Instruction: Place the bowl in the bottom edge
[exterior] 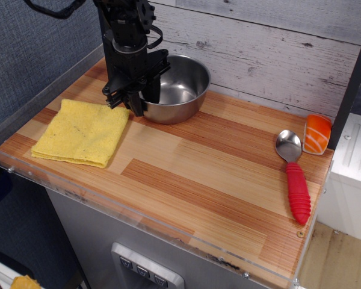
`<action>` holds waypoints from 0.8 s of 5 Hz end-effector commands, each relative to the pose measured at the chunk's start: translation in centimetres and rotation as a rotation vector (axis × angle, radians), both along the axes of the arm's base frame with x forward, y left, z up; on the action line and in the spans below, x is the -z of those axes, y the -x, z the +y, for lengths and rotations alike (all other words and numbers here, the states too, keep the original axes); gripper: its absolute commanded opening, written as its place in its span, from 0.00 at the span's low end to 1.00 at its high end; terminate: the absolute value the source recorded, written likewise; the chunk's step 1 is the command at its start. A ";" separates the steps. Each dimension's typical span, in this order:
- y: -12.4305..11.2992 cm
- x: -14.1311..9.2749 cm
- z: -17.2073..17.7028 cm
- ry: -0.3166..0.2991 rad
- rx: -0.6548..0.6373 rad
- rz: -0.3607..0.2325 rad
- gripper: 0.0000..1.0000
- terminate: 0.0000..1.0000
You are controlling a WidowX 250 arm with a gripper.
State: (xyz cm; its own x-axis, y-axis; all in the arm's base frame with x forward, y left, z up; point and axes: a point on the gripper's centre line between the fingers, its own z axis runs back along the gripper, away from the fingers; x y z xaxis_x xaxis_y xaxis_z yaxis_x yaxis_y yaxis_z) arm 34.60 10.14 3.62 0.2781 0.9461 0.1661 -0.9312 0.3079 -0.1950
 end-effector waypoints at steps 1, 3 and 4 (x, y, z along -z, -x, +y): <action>0.2 -1.9 0.3 -0.029 -0.016 -0.032 0.00 0.00; -0.1 -3.4 0.7 -0.040 0.012 -0.028 0.00 0.00; -0.3 -5.1 1.1 -0.046 0.024 -0.057 0.00 0.00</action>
